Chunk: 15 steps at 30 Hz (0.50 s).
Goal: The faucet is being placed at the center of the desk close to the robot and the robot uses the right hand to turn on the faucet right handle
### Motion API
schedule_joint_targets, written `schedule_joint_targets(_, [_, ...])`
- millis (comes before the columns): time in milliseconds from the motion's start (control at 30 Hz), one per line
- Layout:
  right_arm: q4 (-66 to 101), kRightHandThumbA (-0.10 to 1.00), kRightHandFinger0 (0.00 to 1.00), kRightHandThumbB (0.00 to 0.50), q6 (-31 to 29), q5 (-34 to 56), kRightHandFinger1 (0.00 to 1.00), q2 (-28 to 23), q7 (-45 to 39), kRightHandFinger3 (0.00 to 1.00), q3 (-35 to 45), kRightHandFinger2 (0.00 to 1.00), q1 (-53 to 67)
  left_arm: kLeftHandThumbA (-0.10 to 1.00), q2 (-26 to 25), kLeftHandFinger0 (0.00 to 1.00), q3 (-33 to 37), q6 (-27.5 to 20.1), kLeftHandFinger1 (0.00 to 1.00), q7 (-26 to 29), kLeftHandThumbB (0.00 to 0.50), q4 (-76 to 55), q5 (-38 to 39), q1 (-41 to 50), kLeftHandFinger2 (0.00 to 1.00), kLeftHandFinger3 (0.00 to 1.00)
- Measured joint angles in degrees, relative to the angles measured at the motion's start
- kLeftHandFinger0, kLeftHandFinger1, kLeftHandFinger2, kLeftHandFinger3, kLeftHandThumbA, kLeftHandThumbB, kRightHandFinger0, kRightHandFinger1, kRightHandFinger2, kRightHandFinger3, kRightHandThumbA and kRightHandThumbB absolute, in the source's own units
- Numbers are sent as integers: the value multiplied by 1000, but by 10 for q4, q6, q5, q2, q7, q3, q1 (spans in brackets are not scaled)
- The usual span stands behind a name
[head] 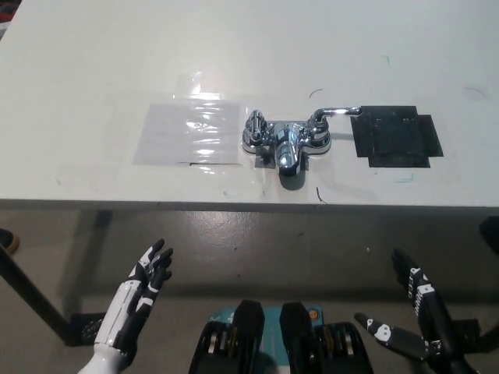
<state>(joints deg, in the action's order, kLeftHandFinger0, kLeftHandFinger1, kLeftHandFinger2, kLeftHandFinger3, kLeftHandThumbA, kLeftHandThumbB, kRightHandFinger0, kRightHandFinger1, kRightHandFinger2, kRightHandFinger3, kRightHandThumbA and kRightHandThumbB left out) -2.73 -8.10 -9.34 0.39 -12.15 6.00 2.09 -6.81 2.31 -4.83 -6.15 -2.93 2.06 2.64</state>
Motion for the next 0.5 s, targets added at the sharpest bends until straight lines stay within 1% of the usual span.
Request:
schedule_joint_targets(100, [3,847,1000,133,0,0,1000,-6,4,1000,-5,1000,1,861,0,1000,0,0,1000,0,136,0,0,1,1000,1000])
schedule_joint_targets(167, [5,830,1000,119,1,0,1000,-9,6,1000,-8,1000,1,862,0,1000,0,0,1000,0,136,0,0,0,1000,1000])
schedule_joint_targets(267, [5,813,1000,111,1,0,1000,-11,9,1000,-13,1000,1,865,0,1000,0,0,1000,0,124,0,-1,0,1000,1000])
schedule_joint_targets(333, [6,810,1000,115,2,0,1000,-11,10,1000,-15,1000,1,865,0,1000,0,0,1000,0,115,0,-1,0,1000,1000])
schedule_joint_targets(367, [7,810,1000,116,2,1,1000,-11,11,1000,-16,1000,1,865,0,1000,0,0,1000,0,116,0,-1,0,1000,1000])
schedule_joint_targets(400, [7,807,1000,106,2,1,1000,-11,12,1000,-17,1000,1,866,0,1000,0,0,1000,0,117,0,-1,0,1000,1000])
schedule_joint_targets(500, [7,801,1000,105,2,1,1000,-14,14,1000,-20,1000,1,868,0,1000,0,0,1000,0,119,0,-1,0,1000,1000])
